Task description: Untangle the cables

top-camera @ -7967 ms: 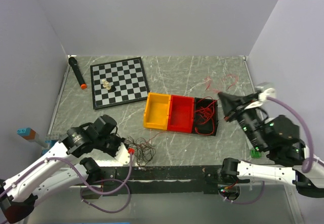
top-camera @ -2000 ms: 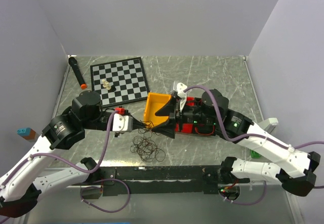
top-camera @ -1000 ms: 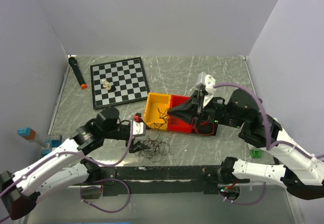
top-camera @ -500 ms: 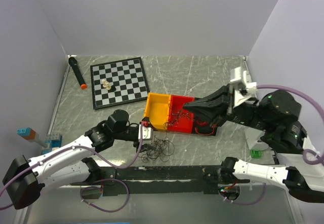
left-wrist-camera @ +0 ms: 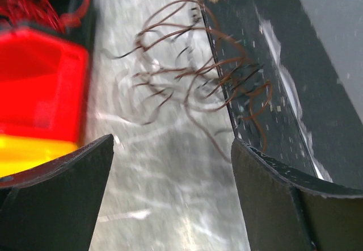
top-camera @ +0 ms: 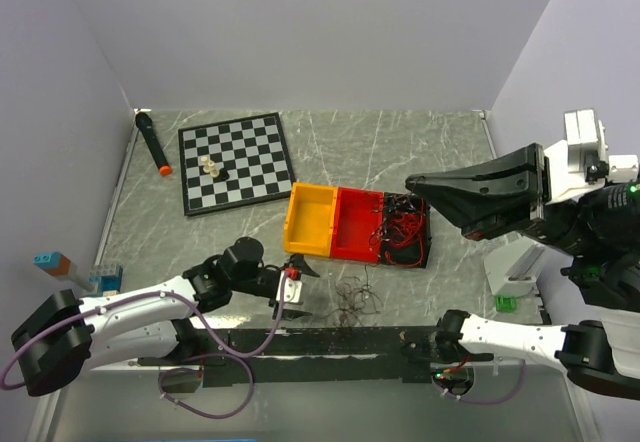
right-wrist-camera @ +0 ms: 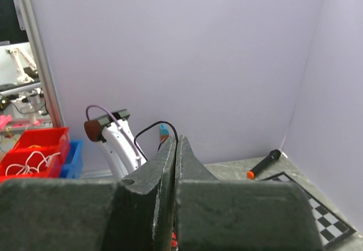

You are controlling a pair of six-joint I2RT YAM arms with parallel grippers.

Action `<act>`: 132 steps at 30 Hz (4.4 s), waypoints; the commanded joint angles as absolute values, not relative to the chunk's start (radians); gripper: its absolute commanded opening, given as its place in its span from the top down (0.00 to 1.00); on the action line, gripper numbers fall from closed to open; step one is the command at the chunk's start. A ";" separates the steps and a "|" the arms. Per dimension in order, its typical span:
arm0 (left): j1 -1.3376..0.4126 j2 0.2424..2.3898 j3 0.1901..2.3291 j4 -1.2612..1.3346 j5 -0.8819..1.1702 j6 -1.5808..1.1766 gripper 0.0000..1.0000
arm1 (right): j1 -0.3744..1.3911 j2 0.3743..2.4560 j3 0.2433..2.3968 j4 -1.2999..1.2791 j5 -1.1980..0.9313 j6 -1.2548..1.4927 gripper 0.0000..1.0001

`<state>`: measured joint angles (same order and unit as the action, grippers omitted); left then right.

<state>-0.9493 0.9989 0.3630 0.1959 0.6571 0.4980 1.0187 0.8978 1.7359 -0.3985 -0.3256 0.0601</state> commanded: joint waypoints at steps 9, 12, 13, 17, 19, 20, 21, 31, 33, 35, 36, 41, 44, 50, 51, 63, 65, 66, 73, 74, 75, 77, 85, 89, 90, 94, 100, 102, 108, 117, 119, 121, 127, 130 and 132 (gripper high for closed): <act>-0.968 0.928 0.489 0.265 0.713 0.284 0.08 | 1.025 1.161 2.057 -0.408 -0.287 0.037 1.00; -0.968 0.911 0.529 0.288 0.768 0.100 0.07 | 1.025 1.232 2.175 -0.419 -0.249 0.020 1.00; -0.966 0.904 0.537 0.313 0.784 0.021 0.07 | 1.025 1.244 2.199 -0.419 -0.244 0.017 1.00; -0.931 0.865 0.567 0.409 0.802 -0.225 0.07 | 1.025 1.256 2.189 -0.419 -0.236 0.020 1.00; -0.905 0.850 0.587 0.423 0.789 -0.280 0.09 | 1.025 1.230 2.116 -0.381 -0.230 0.031 1.00; -0.885 0.848 0.595 0.434 0.790 -0.303 0.11 | 1.025 1.214 2.074 -0.356 -0.226 0.038 1.00; -0.878 0.848 0.598 0.446 0.793 -0.322 0.12 | 1.025 1.206 2.048 -0.332 -0.224 0.044 1.00; -0.833 0.844 0.661 0.526 0.724 -0.314 0.25 | 1.025 1.157 1.890 -0.270 -0.232 0.103 1.00; -0.831 0.841 0.666 0.520 0.745 -0.292 0.42 | 1.025 1.154 1.864 -0.268 -0.222 0.109 1.00; -0.824 0.835 0.669 0.496 0.741 -0.247 0.83 | 1.025 1.146 1.841 -0.278 -0.215 0.113 1.00; -0.815 0.828 0.673 0.486 0.718 -0.241 0.97 | 1.025 1.135 1.823 -0.276 -0.209 0.115 1.00; -0.756 0.796 0.686 0.474 0.673 -0.196 0.99 | 1.025 1.080 1.712 -0.274 -0.152 0.117 1.00; -0.713 0.778 0.727 0.439 0.654 -0.163 0.99 | 1.025 1.040 1.613 -0.299 -0.101 0.120 1.00; -0.663 0.749 0.804 0.362 0.644 -0.147 0.99 | 1.025 0.922 1.363 -0.262 -0.061 0.169 1.00; -0.657 0.747 0.824 0.351 0.649 -0.147 0.99 | 1.025 0.911 1.341 -0.262 -0.051 0.173 1.00; -0.612 0.709 1.115 -0.099 0.652 0.069 0.99 | 1.023 0.741 1.198 -0.324 0.175 0.115 1.00; -0.604 0.698 1.144 -0.170 0.586 0.100 0.99 | 1.025 0.707 1.178 -0.345 0.237 0.094 1.00; -0.601 0.692 1.150 -0.204 0.560 0.107 0.99 | 1.025 0.692 1.174 -0.360 0.277 0.087 1.00; -0.595 0.640 1.086 -0.311 0.420 0.143 0.99 | 1.023 0.562 1.192 -0.414 0.523 0.009 1.00; -0.597 0.637 1.077 -0.319 0.411 0.143 0.99 | 1.023 0.536 1.198 -0.416 0.560 -0.020 1.00; -0.595 0.634 1.069 -0.321 0.390 0.140 0.99 | 1.023 0.517 1.198 -0.408 0.599 -0.031 1.00; -0.597 0.626 1.058 -0.311 0.336 0.127 0.99 | 1.023 0.482 1.203 -0.391 0.678 -0.063 1.00; -0.594 0.621 1.035 -0.241 0.003 0.063 0.99 | 1.025 0.385 1.203 -0.218 0.991 -0.236 1.00; -0.581 0.623 1.022 -0.212 -0.171 0.054 0.99 | 1.025 0.420 1.223 -0.222 1.037 -0.264 1.00; -0.572 0.630 1.023 -0.203 -0.217 0.046 0.99 | 1.025 0.434 1.233 -0.218 1.067 -0.276 1.00; -0.546 0.650 1.025 -0.196 -0.307 0.022 0.99 | 1.025 0.446 1.216 -0.161 1.080 -0.311 1.00; -0.502 0.673 1.042 -0.215 -0.405 -0.072 0.99 | 1.025 0.448 1.180 0.104 1.236 -0.535 1.00; -0.480 0.681 1.054 -0.236 -0.416 -0.119 0.99 | 1.025 0.434 1.167 0.158 1.252 -0.580 1.00; -0.411 0.699 1.052 -0.236 -0.370 -0.164 0.99 | 1.025 0.345 1.124 0.408 1.289 -0.778 1.00; -0.353 0.732 1.029 -0.213 -0.287 -0.143 0.99 | 1.037 0.316 1.185 0.267 1.253 -0.692 1.00; -0.351 0.706 1.017 -0.192 -0.176 -0.135 0.99 | 1.055 0.347 1.267 -0.052 1.197 -0.440 1.00; -0.351 0.687 1.020 -0.175 -0.048 -0.140 0.99 | 1.071 0.379 1.263 -0.123 1.138 -0.347 1.00; -0.350 0.675 1.078 -0.209 0.165 -0.072 0.99 | 1.072 0.561 1.244 -0.242 0.959 -0.108 1.00; -0.351 0.635 1.077 -0.187 0.183 -0.032 0.99 | 1.068 0.688 1.226 -0.249 0.864 -0.019 1.00; -0.351 0.621 1.094 -0.199 0.183 -0.012 0.99 | 1.043 0.759 1.210 -0.239 0.787 0.041 1.00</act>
<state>-0.3538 0.6743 1.0328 -0.2447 0.1005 -0.0742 1.0607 0.6189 1.2446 -0.1616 0.9741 -0.1345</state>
